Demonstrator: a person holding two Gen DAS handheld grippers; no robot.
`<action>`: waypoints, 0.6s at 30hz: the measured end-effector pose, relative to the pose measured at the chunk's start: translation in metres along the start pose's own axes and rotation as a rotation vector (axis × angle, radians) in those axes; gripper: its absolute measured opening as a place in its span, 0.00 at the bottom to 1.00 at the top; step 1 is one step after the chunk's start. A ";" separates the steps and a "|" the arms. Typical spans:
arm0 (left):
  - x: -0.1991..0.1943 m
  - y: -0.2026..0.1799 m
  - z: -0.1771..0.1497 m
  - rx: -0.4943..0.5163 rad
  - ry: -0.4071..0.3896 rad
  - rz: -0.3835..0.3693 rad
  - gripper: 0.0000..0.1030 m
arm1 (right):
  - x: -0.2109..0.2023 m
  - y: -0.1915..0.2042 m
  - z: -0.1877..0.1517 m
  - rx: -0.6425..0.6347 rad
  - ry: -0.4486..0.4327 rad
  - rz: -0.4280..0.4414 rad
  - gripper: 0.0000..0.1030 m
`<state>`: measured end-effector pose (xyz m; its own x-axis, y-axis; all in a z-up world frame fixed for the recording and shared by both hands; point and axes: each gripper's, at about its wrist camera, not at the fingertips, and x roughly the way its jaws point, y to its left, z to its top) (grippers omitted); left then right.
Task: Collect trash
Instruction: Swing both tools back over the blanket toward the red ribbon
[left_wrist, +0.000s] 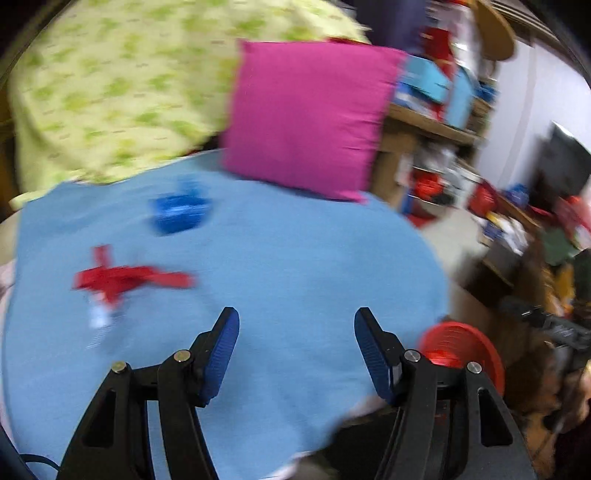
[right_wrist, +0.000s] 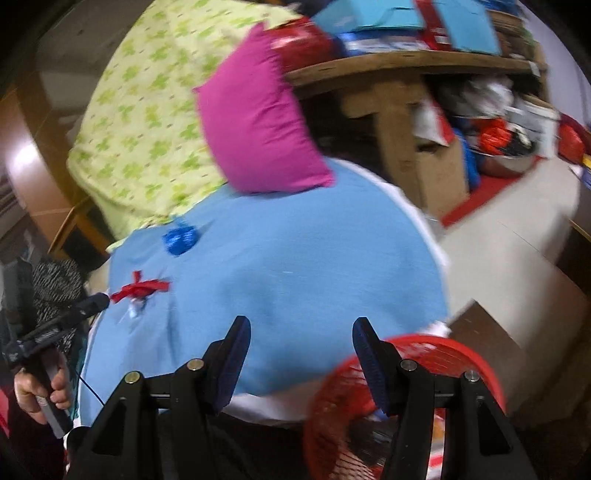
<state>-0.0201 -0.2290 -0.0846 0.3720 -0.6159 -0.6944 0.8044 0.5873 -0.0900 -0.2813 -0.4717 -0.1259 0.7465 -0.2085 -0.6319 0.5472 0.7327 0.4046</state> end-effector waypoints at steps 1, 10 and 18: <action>-0.003 0.017 -0.005 -0.023 -0.006 0.031 0.64 | 0.006 0.010 0.003 -0.014 0.005 0.018 0.60; -0.024 0.162 -0.057 -0.290 -0.033 0.237 0.64 | 0.080 0.132 0.023 -0.135 0.081 0.199 0.60; 0.006 0.220 -0.073 -0.428 -0.070 0.281 0.67 | 0.143 0.219 0.013 -0.199 0.141 0.293 0.62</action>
<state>0.1250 -0.0654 -0.1607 0.5884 -0.4284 -0.6857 0.4125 0.8885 -0.2011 -0.0496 -0.3498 -0.1194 0.7930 0.1095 -0.5993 0.2241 0.8624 0.4540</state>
